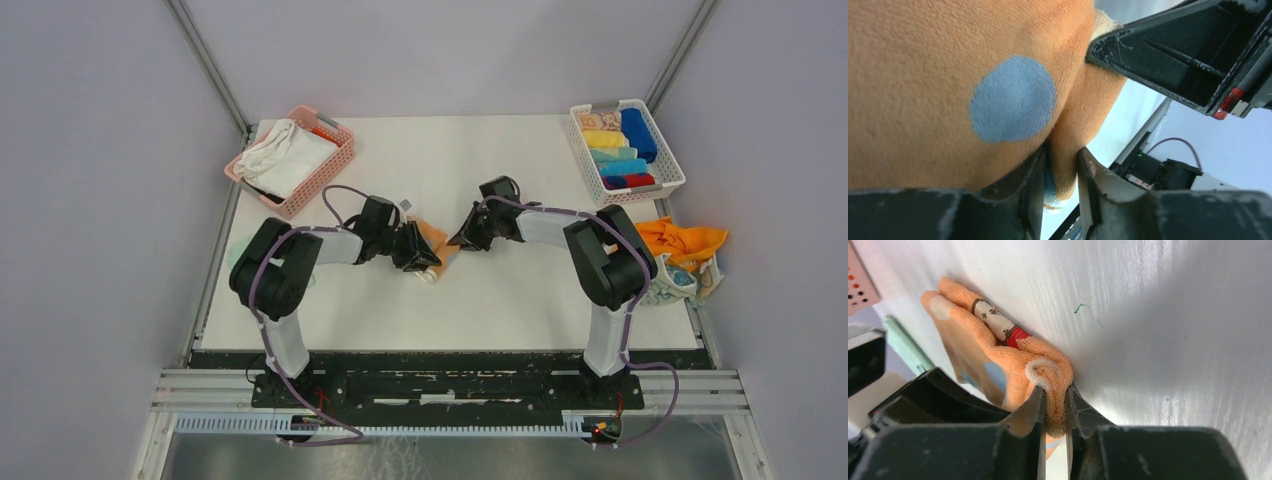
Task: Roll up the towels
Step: Roll the towel at the center of the board.
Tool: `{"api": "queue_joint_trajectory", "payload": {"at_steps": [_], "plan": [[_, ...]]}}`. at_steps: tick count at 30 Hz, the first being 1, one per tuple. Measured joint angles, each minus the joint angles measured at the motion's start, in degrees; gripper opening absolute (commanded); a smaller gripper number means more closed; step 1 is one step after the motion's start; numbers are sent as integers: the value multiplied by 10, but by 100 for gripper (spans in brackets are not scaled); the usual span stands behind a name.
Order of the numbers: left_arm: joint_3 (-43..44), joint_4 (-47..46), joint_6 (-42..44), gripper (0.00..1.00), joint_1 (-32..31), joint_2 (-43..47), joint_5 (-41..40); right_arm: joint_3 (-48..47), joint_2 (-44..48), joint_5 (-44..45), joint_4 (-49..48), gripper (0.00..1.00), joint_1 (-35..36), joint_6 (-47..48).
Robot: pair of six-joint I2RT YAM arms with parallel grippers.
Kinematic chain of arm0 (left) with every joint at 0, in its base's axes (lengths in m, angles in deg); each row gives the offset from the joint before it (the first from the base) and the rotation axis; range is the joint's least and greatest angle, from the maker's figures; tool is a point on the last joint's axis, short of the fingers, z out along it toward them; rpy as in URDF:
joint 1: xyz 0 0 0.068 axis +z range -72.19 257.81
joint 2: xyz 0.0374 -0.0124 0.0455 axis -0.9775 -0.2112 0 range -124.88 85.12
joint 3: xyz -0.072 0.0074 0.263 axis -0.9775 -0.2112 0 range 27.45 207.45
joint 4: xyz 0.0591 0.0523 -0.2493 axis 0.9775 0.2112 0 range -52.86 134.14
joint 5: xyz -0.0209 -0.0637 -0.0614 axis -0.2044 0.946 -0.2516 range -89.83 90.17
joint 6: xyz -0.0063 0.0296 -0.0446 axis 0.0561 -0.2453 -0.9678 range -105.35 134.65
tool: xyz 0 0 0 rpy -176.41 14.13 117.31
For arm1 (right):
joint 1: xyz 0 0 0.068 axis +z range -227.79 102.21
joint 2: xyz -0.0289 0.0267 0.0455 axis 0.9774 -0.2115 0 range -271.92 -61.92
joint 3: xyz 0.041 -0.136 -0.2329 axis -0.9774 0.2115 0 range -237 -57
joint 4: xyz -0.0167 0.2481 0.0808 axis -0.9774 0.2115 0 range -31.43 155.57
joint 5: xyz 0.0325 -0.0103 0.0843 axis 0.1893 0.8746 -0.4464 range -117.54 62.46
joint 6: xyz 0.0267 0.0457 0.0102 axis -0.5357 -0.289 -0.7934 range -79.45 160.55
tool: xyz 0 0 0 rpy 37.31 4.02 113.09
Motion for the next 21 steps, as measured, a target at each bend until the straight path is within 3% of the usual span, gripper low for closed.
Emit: {"api": "queue_joint_trajectory", "payload": {"at_steps": [4, 10, 15, 21], "plan": [[3, 64, 27, 56, -26, 50, -72, -45, 0, 42, 92, 11, 14, 15], [16, 170, 83, 66, -100, 138, -236, -81, 0, 78, 178, 6, 19, 27], [40, 208, 148, 68, -223, 180, -431, -102, -5, 94, 219, 6, 19, 35], [62, 200, 253, 67, -359, 170, -640, -110, -6, 98, 237, 6, 20, 38]]}}
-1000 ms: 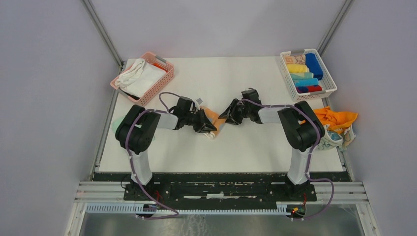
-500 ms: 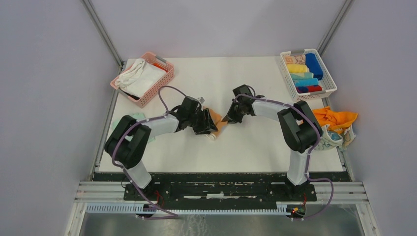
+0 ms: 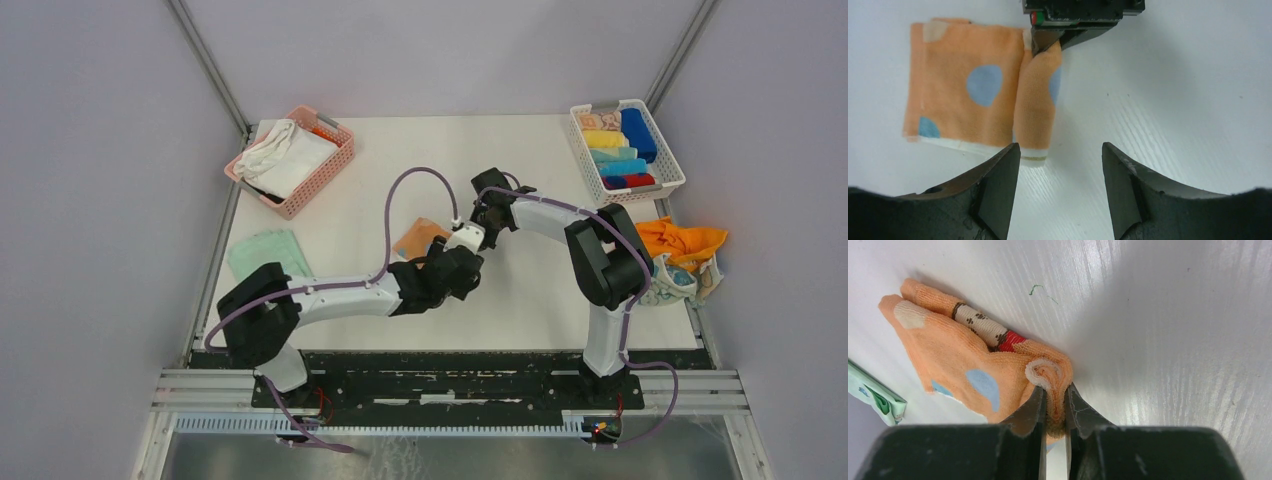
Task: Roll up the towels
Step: Roll the towel at the center of the board.
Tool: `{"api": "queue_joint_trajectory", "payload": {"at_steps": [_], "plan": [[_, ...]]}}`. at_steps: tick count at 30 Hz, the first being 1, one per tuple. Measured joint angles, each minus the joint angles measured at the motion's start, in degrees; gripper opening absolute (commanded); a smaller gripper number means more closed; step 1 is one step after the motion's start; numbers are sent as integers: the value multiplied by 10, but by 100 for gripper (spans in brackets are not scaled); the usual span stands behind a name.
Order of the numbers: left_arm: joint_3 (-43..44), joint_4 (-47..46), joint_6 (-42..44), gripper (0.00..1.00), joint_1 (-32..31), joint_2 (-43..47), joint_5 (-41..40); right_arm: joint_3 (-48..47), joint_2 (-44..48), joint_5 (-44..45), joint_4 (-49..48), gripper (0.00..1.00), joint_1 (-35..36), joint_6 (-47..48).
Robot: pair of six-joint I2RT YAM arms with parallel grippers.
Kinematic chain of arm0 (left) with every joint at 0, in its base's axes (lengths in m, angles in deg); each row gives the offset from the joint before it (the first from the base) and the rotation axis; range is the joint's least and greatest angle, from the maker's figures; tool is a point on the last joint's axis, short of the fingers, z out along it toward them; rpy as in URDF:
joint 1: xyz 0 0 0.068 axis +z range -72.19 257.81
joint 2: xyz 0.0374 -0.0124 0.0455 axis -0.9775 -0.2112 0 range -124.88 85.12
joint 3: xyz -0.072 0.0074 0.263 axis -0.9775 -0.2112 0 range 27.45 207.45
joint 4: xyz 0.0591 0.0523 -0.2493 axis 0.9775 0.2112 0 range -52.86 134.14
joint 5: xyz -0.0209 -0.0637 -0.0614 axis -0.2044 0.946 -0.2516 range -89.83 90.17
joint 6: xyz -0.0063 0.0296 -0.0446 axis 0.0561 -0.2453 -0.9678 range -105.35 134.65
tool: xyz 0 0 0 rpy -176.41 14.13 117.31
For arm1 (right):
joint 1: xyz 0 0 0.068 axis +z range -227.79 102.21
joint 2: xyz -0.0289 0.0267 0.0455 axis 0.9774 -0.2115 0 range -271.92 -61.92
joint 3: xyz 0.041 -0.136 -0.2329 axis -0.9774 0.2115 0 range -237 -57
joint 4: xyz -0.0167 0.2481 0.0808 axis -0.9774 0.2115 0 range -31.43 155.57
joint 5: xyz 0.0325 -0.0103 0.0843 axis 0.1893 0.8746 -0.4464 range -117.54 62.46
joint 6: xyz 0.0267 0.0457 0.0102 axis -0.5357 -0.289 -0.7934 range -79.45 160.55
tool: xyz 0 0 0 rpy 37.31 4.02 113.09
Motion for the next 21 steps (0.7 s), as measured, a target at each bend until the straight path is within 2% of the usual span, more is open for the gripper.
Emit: {"api": "queue_joint_trajectory", "payload": {"at_steps": [7, 16, 21], "plan": [[25, -44, 125, 64, -58, -101, -147, -1, 0, 0, 3, 6, 0, 1], [46, -61, 189, 58, -67, -192, -218, -1, -2, -7, 2, 6, 0, 1], [53, -61, 196, 49, -67, -210, -240, -1, -2, -9, 2, 6, 0, 2]]}}
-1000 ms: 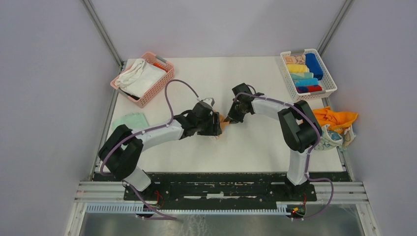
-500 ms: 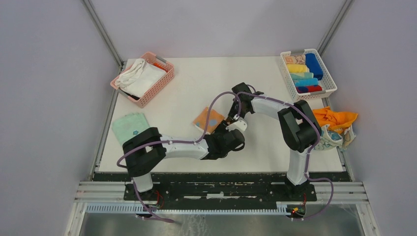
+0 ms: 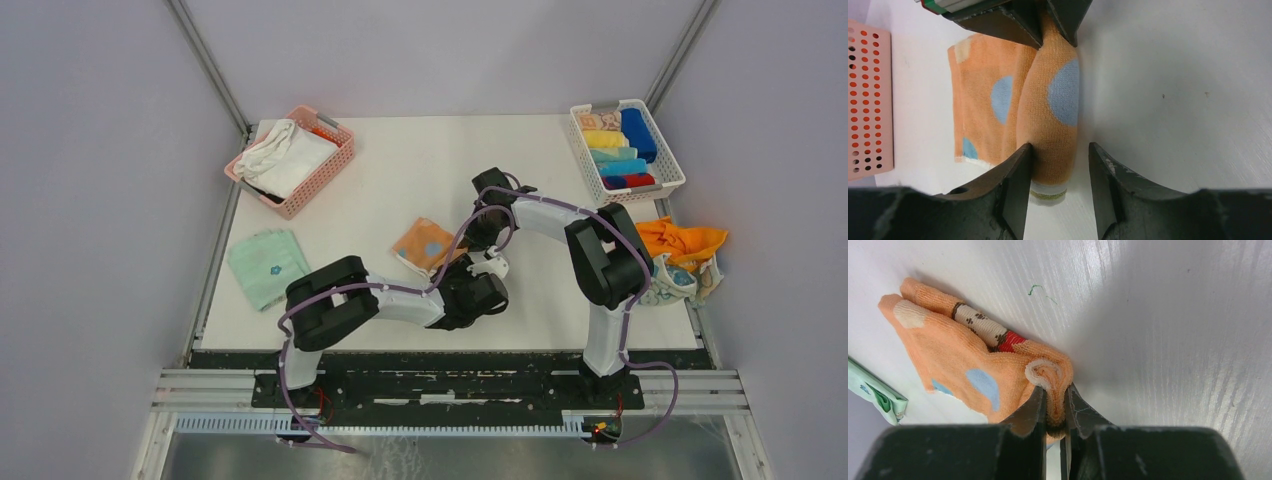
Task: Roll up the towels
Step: Roll the towel at the center of the board.
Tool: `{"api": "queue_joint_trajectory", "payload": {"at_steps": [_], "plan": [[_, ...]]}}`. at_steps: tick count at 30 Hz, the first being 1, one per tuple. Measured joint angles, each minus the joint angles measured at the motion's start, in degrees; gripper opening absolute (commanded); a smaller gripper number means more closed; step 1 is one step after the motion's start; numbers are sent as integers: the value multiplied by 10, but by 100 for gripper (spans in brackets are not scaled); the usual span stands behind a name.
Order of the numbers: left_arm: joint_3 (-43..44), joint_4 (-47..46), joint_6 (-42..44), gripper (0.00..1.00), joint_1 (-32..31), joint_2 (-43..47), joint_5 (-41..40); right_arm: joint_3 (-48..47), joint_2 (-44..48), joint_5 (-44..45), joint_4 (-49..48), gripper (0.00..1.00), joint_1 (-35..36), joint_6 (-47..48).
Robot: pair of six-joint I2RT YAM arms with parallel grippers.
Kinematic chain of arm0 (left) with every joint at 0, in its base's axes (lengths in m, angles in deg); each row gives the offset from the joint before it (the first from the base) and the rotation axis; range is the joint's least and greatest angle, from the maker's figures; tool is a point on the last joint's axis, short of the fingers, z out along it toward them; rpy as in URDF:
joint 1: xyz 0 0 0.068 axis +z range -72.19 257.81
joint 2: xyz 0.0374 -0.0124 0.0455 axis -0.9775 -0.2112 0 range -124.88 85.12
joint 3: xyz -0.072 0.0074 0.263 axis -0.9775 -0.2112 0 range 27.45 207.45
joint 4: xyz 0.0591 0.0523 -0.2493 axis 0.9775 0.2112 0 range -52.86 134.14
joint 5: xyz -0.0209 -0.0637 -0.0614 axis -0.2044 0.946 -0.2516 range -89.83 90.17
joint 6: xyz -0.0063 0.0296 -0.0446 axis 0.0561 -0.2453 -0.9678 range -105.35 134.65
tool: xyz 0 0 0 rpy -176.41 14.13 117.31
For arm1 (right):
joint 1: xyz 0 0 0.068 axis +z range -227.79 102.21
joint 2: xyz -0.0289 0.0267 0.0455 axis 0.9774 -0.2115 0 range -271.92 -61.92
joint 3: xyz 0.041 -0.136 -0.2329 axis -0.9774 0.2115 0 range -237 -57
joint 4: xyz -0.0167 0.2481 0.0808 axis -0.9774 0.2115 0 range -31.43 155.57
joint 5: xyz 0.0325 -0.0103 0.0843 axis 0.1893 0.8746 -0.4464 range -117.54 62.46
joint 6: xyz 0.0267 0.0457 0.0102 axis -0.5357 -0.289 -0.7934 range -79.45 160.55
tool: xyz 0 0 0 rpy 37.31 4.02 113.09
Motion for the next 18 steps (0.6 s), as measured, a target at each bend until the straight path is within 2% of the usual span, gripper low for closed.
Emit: {"api": "queue_joint_trajectory", "payload": {"at_steps": [5, 10, 13, 18], "plan": [[7, 3, -1, 36, 3, -12, -12, 0, 0, -3, -2, 8, 0, 5], [7, 12, -7, 17, 17, -10, 2, 4, 1, -13, -14, 17, -2, 16], [-2, 14, -22, 13, 35, 10, 45, 15, 11, -15, -27, 33, -2, 21], [-32, 14, -64, 11, 108, 80, 214, 34, 42, -15, -35, 53, -5, 28]]}}
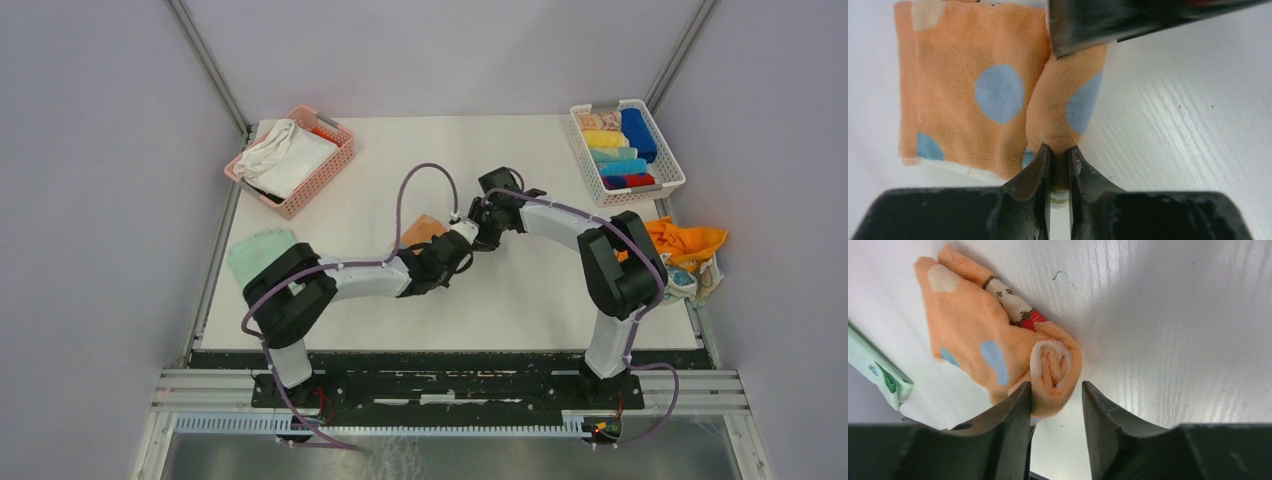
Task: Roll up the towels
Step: Roll the towel at the center of the board.
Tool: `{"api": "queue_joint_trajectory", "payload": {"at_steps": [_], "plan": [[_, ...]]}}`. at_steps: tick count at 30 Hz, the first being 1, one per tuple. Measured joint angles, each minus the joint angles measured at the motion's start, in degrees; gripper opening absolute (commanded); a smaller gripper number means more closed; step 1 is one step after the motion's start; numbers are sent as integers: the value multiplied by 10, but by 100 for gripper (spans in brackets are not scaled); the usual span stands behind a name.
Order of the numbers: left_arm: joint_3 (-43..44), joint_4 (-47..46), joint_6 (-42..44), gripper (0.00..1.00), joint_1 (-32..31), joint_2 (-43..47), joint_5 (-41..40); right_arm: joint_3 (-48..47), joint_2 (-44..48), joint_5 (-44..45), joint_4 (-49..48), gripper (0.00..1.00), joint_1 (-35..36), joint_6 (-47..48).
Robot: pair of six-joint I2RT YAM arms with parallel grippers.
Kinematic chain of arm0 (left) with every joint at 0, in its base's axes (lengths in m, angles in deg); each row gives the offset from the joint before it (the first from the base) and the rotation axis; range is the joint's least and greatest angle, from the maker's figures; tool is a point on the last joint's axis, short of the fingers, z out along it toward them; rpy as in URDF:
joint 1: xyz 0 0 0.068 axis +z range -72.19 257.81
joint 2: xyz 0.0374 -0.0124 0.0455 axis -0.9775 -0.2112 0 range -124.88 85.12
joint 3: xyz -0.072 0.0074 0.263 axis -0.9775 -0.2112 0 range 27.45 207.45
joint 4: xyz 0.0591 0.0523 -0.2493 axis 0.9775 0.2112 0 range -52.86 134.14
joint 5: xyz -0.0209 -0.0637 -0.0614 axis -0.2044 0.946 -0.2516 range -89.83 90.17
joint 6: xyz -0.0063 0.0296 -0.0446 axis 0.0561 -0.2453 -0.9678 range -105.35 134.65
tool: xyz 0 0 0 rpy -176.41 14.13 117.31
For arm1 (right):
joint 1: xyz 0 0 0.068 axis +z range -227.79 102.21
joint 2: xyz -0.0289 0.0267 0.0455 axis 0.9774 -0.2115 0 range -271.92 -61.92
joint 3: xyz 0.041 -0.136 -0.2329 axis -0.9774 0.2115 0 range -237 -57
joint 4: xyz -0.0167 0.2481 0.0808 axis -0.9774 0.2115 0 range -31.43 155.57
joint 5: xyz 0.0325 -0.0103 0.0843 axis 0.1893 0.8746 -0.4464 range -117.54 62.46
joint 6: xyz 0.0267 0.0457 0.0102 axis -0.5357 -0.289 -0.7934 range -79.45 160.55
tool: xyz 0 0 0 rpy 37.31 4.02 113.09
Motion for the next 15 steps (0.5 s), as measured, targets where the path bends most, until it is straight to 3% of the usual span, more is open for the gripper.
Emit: {"api": "queue_joint_trajectory", "payload": {"at_steps": [7, 15], "plan": [[-23, -25, -88, 10, 133, 36, 283, 53, 68, -17, -52, 67, -15, -9], [-75, -133, -240, 9, 256, 12, 546, 113, 79, -62, -148, 74, -25, -32]]}}
